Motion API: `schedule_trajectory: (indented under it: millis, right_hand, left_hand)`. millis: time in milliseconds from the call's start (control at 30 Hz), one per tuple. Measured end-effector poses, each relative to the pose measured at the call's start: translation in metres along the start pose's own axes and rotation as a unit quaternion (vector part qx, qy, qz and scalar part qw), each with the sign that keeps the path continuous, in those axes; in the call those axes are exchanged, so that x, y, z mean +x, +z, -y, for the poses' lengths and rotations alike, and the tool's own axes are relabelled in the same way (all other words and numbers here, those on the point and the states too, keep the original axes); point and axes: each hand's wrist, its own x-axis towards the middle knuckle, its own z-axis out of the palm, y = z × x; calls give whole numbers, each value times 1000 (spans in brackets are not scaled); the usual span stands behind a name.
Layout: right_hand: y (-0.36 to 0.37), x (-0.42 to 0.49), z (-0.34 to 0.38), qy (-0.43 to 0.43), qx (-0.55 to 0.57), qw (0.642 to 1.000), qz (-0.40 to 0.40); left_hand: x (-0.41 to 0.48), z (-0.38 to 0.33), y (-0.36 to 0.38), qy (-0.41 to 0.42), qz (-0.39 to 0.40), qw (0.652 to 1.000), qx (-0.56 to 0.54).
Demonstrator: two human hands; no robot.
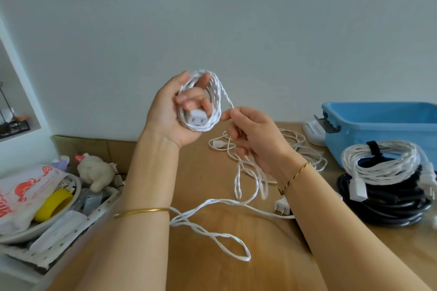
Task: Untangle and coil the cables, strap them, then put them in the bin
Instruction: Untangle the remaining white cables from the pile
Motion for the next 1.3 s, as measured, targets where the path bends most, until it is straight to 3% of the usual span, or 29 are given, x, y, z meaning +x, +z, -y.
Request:
schedule_trajectory:
  millis: [133,233,300,367,400,467,567,633,700,733,800,833,933,1067,1233,1300]
  right_hand:
    - [-2,-1,-2,57,-73,995,32]
    - [-1,-5,-1,119,-124,979,111]
    - [-2,-9,2,165,-146,959,176]
    - [-4,-11,6,175,-190,940,225]
    - [-5,-12,9,173,-207,934,236]
    - [-7,-14,19,157,-223,934,232]
    - [-10,-14,32,107,-214,957,166]
    - [-14,-10,35,54,-219,972,67]
    - [-21,-7,35,-10,-227,973,-34]
    - [-25,-7,35,-39,-222,971,-75]
    - [-32,-7,37,-89,-213,965,-127]
    - [-32,-8,38,-111,-207,962,-140]
    - [-28,-5,33,-149,-176,958,-172]
    - [-27,0,21,-118,-104,970,-183]
    - [-23,1,2,-34,-23,991,-130]
    - [-19,2,0,-12,5,996,-90]
  left_hand:
    - [5,-2,-7,60,61,989,-121]
    - [8,0,-7,157,46,986,-36]
    - [11,2,-6,201,-6,979,42]
    - [17,3,-13,268,-71,950,142]
    - [20,3,-19,304,-100,923,213]
    - [23,4,-32,341,-154,834,405]
    - [25,7,-46,304,-176,702,619]
    - [23,12,-41,244,-146,648,707]
    - [20,18,-37,180,-111,632,745]
    - [18,19,-36,147,-90,654,737]
    - [12,20,-33,60,-45,729,681]
    - [9,20,-30,23,-20,742,670]
    - [4,26,-20,-7,57,737,673]
    - [5,22,-17,-47,78,821,564]
    - [10,13,-21,-136,101,945,281]
    - [14,9,-25,-173,139,966,134]
